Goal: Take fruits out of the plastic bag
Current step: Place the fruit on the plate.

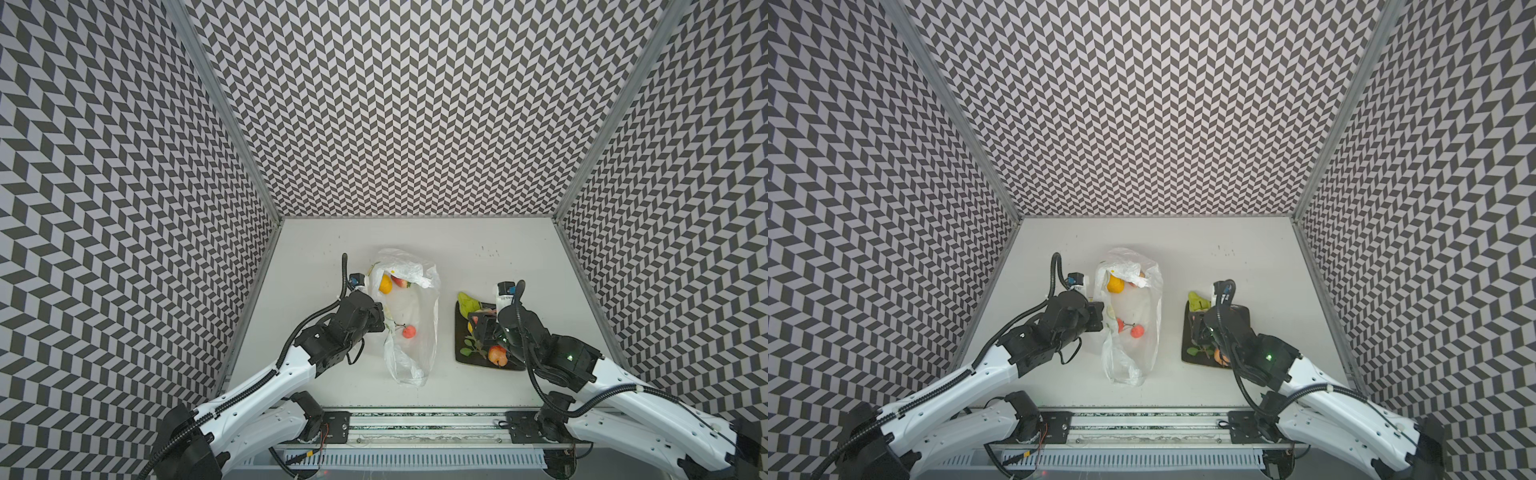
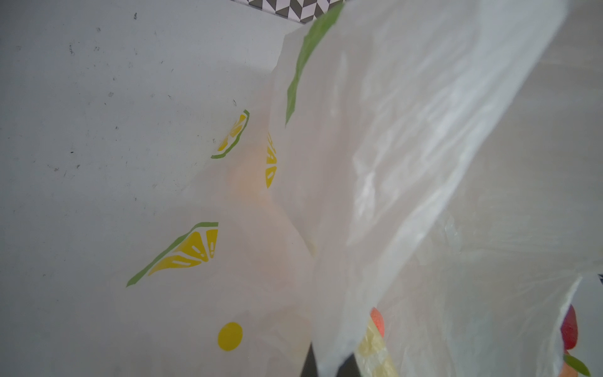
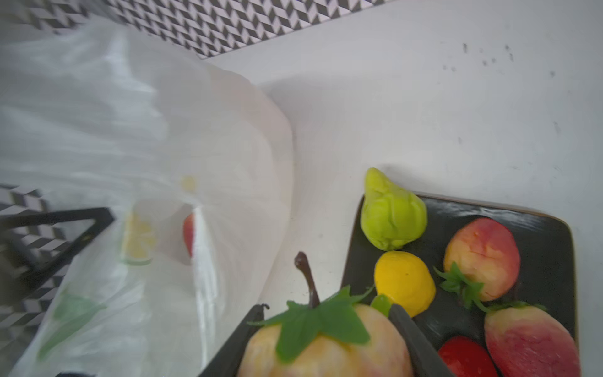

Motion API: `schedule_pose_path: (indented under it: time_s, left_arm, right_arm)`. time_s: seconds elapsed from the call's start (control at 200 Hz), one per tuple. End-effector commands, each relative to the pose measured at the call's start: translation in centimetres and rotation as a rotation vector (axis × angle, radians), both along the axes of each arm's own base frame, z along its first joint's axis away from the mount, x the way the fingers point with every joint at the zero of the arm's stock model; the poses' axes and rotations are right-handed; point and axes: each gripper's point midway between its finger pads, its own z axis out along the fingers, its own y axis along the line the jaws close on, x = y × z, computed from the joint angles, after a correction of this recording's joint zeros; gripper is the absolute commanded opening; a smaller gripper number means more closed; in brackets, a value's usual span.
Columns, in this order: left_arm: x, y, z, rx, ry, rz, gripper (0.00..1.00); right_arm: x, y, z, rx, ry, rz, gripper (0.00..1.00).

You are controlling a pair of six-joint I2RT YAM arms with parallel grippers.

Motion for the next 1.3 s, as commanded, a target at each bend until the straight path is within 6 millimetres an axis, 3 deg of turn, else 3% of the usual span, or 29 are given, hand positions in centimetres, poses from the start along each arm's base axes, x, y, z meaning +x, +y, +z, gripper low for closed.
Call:
schedule_pose_path:
  time_s: [0.0,0.34,0.636,0.921,1.297]
  left_arm:
    - [-0.2,0.2,-0.3,-0.011,0.005,0.015,0.0]
    - [-0.5,0.3,-0.7,-0.017,0.021,0.017,0.0]
    - [-0.7,0.6,-0.9,-0.019,0.023,0.024,0.0]
    - [-0.7,0.6,-0.9,-0.02,0.023,0.022,0.0]
    - [-0.8,0.6,-0.8,-0.019,0.018,0.02,0.0]
  right_arm:
    - [1.0,-1.8,-2.2,0.018,0.042,-0.12,0.28]
    - [3.0,-4.5,-6.1,0.041,0.012,-0.254,0.3]
    - [3.6,-5.5,-8.0,0.03,0.02,-0.282,0.36]
    - [3.6,-5.7,-8.7,0.029,0.032,-0.281,0.53]
    - [3.8,-6.0,-7.6,0.025,0.015,-0.286,0.73]
